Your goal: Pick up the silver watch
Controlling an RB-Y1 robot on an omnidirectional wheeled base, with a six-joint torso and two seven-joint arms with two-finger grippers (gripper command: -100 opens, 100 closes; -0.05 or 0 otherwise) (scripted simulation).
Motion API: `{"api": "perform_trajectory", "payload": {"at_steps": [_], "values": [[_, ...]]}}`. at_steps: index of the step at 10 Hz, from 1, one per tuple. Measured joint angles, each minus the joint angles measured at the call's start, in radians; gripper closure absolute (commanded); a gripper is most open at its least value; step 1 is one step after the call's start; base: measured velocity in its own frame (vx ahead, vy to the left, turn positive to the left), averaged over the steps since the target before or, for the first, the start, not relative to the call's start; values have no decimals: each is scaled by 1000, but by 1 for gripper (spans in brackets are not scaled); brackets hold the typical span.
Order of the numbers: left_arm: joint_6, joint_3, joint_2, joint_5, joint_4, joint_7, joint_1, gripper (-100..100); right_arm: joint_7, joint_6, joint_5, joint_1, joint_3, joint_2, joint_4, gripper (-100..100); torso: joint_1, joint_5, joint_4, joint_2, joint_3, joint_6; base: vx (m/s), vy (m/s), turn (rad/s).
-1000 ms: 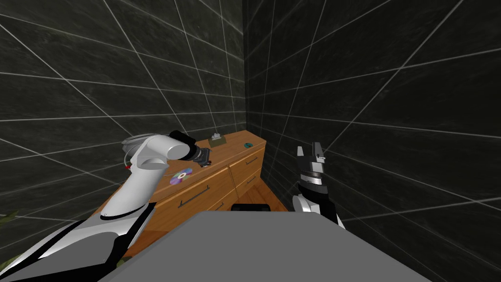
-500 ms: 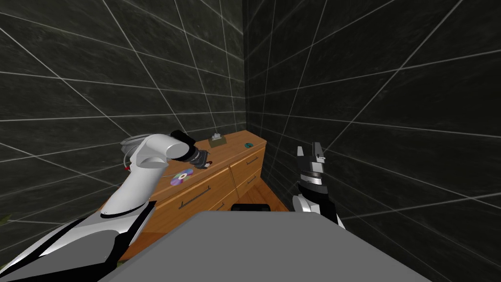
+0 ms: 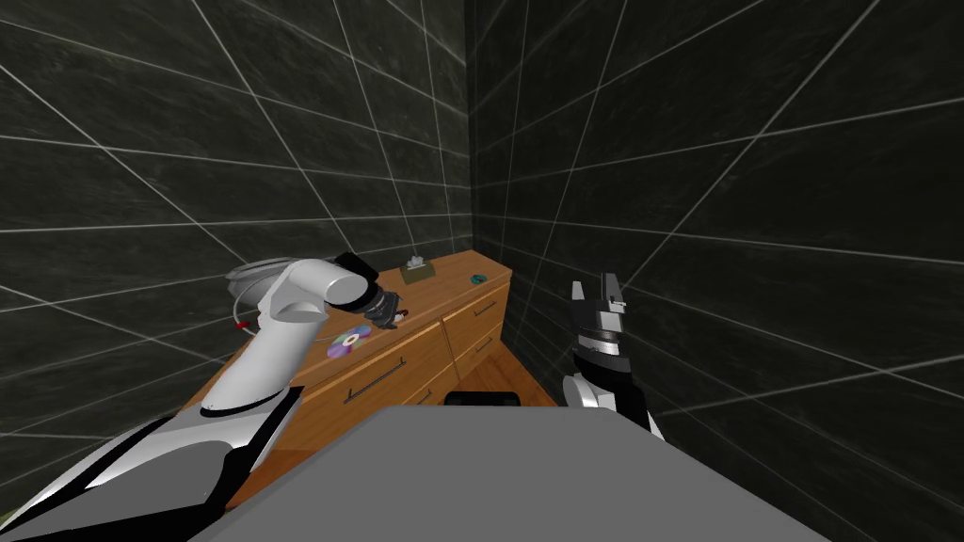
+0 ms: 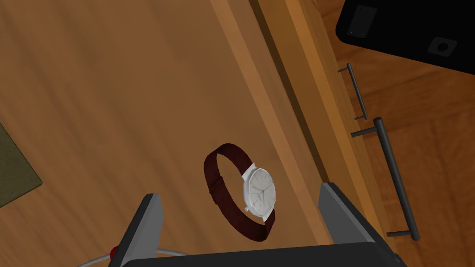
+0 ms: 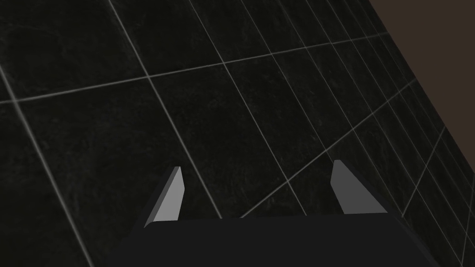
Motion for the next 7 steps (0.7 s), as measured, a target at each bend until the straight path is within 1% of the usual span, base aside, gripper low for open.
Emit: {"api": "perform_trajectory", "payload": {"at_steps": [4,5,6,7], "values": [[-63,-11,-4,-49,88,-21,0,-100,0,0,0,0,0,0,0,0,1,0,1,3,2,-1,-65,16,-119],[-76,-18,-6,-62,113,-24,-6,-100,0,0,0,0,0,0,0,0,1,0,1,3,2,0,-32,7,-32],[-79,-19,-6,-64,116,-24,-7,100,0,0,0,0,0,0,0,0,1,0,1,1,1,-1,-5,1,6],[-79,-18,-6,-64,116,-24,-7,100,0,0,0,0,0,0,0,0,0,0,0,0,0,-1,-7,-1,4]]}}
